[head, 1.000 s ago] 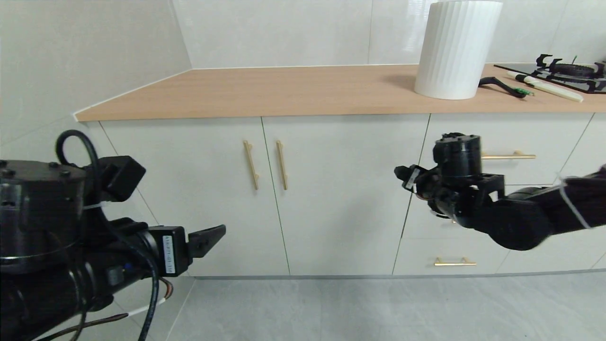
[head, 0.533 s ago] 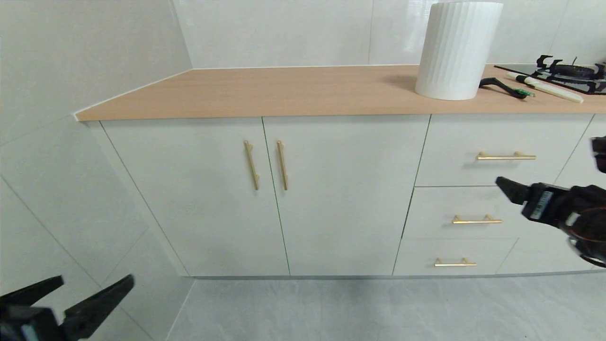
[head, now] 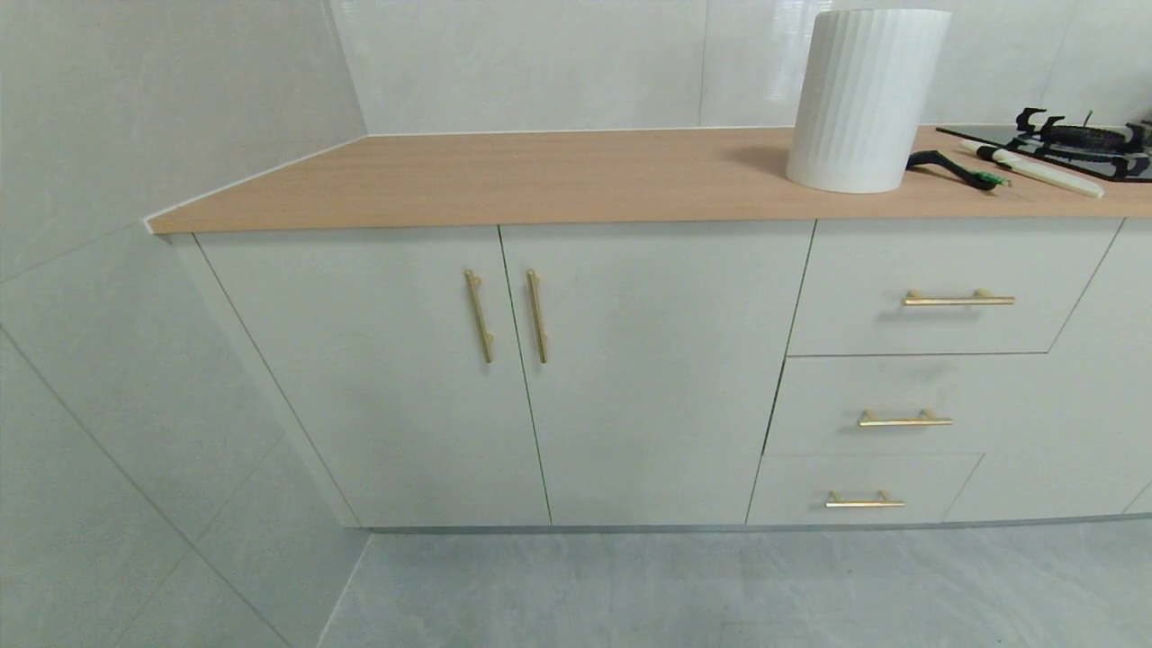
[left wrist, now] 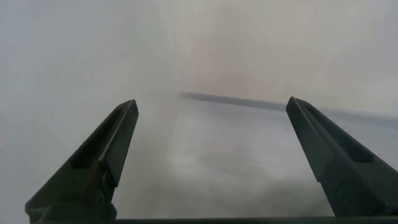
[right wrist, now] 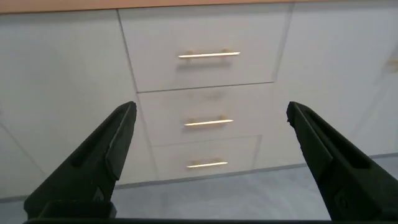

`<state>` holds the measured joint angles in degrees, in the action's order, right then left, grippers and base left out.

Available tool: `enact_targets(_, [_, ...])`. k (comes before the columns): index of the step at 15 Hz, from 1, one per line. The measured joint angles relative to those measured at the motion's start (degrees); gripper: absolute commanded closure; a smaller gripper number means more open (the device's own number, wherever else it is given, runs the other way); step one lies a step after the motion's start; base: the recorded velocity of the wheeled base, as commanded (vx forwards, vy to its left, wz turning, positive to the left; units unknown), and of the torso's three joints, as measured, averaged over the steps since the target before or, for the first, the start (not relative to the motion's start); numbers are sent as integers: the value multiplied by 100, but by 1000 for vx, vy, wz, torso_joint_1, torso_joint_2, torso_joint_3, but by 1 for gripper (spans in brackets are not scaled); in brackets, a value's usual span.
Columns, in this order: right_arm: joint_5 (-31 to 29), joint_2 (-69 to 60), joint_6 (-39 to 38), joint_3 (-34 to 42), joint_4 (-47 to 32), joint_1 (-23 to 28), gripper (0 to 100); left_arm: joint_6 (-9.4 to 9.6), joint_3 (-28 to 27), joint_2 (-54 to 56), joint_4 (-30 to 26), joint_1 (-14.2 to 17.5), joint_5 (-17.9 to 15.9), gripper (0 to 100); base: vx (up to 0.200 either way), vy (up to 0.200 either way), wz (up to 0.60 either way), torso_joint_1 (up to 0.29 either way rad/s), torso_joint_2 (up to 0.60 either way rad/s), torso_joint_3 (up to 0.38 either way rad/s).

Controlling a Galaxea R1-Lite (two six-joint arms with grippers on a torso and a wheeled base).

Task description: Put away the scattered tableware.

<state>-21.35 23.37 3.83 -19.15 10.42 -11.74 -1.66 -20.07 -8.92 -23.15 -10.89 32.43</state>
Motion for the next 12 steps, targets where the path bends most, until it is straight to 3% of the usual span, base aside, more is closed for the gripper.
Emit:
enact_targets(2, [-79,-924,252,80,-775,183,0,5,171,204,2,282,118,0,0,0,0,0,0,0])
enact_targets(3, [-394,-1232,288,188,-835,262,0,-12,254,269,0,450,173,0,0,0,0,0,0,0])
enact_targets(5, [-651,-1549,308,424,-668,467,0,204,428,457,11,795,238,0,0,0,0,0,0,0])
enact_targets(7, [-514,-1852,413,642,-629,858,0,302,814,708,473,1018,191,0,0,0,0,0,0,0])
enact_targets(10, [-244,-2216,495,1434,-332,1139,0,371,1232,857,1106,1119,-1064,0,0,0,0,0,0,0])
enact_targets(12, [378,-2293,297,1792,-528,1190,0,373,1368,883,1289,1129,-2047,0,0,0,0,0,0,0])
